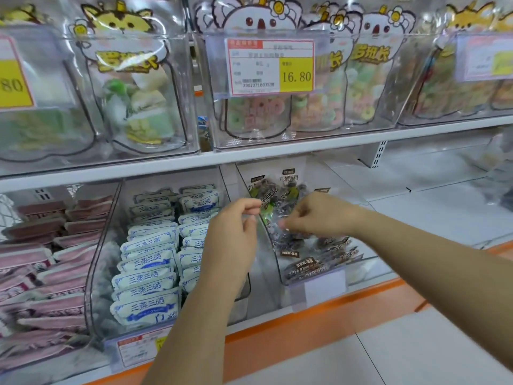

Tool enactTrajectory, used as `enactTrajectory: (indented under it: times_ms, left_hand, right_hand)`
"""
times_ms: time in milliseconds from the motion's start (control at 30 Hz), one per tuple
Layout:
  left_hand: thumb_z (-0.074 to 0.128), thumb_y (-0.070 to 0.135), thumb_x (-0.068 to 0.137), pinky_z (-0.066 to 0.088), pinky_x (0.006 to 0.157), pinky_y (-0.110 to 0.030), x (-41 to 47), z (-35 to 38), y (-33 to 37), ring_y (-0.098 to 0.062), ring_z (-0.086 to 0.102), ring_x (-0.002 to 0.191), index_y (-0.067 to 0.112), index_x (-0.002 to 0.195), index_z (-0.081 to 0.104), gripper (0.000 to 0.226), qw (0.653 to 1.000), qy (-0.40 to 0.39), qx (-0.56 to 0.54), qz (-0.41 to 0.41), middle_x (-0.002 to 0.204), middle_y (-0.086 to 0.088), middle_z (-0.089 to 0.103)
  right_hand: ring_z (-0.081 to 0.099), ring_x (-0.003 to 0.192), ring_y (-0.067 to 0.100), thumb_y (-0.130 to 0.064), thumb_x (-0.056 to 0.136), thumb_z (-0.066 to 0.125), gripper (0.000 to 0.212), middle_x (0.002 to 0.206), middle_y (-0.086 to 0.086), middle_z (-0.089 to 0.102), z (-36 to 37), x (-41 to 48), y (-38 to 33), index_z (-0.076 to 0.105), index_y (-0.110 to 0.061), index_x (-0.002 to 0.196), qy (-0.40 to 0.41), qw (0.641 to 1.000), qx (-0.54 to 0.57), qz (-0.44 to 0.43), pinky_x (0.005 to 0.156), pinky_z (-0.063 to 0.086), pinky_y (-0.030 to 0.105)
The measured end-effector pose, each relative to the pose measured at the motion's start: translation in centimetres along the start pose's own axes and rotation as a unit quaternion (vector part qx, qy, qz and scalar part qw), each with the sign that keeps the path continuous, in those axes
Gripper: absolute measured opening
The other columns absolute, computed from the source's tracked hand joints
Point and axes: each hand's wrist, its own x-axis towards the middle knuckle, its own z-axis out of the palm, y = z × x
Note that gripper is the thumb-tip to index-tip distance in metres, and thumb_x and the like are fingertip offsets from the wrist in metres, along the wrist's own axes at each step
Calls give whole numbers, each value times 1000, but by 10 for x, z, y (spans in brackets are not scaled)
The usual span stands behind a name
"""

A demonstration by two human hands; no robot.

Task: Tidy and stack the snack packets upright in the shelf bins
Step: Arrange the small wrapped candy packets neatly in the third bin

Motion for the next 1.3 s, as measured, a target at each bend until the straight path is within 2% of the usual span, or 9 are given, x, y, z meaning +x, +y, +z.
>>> enactTrajectory:
  times_ms: [200, 300, 433, 567, 667, 767, 933, 1100, 1300]
  left_hand:
    - [50, 8, 94, 46, 70, -15, 2, 4, 1, 4, 56, 86, 28, 109, 61, 28, 1000, 17, -16, -8, 103, 15, 63]
    - [50, 7, 93, 44, 67, -13, 2, 3, 1, 4, 56, 83, 28, 109, 62, 28, 1000, 21, -11, -3, 100, 16, 61]
    - [50, 6, 93, 44, 68, -12, 2, 4, 1, 6, 56, 84, 27, 108, 62, 29, 1000, 25, -12, 5, 100, 17, 62]
    - [50, 7, 93, 43, 70, -9, 0, 5, 3, 7, 55, 87, 27, 109, 63, 29, 999, 28, -10, 24, 102, 15, 63]
    - [51, 5, 93, 39, 71, -2, 1, 3, 2, 7, 53, 89, 26, 114, 62, 32, 999, 27, -5, 47, 106, 13, 62]
    - [52, 8, 93, 32, 77, 5, 1, 3, 5, 8, 47, 91, 29, 130, 51, 43, 997, 9, 5, 73, 117, 14, 53]
    - [54, 16, 93, 26, 113, -33, -1, 14, 12, -8, 35, 129, 32, 141, 38, 53, 990, -30, 80, 114, 138, 12, 44]
    - [56, 24, 93, 18, 116, -42, -2, 23, 14, -4, 51, 91, 33, 129, 49, 38, 980, -69, 158, 101, 102, 20, 59]
    - [56, 26, 92, 21, 113, -37, -1, 28, 12, -2, 49, 80, 32, 92, 60, 7, 975, -41, 177, 127, 79, 19, 56]
  right_hand:
    - [62, 65, 18, -11, 79, 55, 19, 64, 3, 63, 28, 17, -6, 56, -13, 60, 172, 984, 30, 16, 62, 49, 26]
    - [64, 73, 20, -12, 80, 61, 9, 75, 6, 68, 21, 15, -3, 64, -5, 74, 137, 989, 57, 0, 68, 53, 30]
    - [50, 61, 20, -32, 78, 72, 28, 62, 3, 51, 37, 13, -2, 54, -12, 70, 22, 999, 13, 36, 56, 40, 28]
    - [64, 74, 22, -9, 81, 58, 13, 73, 7, 66, 30, 16, -4, 60, -9, 68, 118, 989, 88, 27, 67, 52, 28]
    - [56, 63, 15, -7, 83, 56, 22, 64, -6, 57, 2, 2, -2, 55, -21, 65, 204, 971, 128, 0, 56, 42, 20]
    - [55, 63, 11, -9, 88, 56, 12, 70, -9, 56, -23, -15, 2, 54, -19, 82, 204, 966, 147, -61, 55, 40, 14]
    - [60, 77, 21, -12, 92, 55, 8, 82, 2, 66, -27, -21, 10, 57, -18, 88, 161, 978, 38, -125, 65, 41, 23]
    - [58, 70, 9, -8, 92, 54, 14, 72, -13, 60, -20, -25, 17, 63, -19, 94, 112, 985, 10, -128, 66, 41, 17]
    - [64, 80, 9, -19, 87, 65, 11, 84, -7, 68, -18, -21, 28, 67, -18, 97, 68, 988, 69, -116, 70, 47, 12]
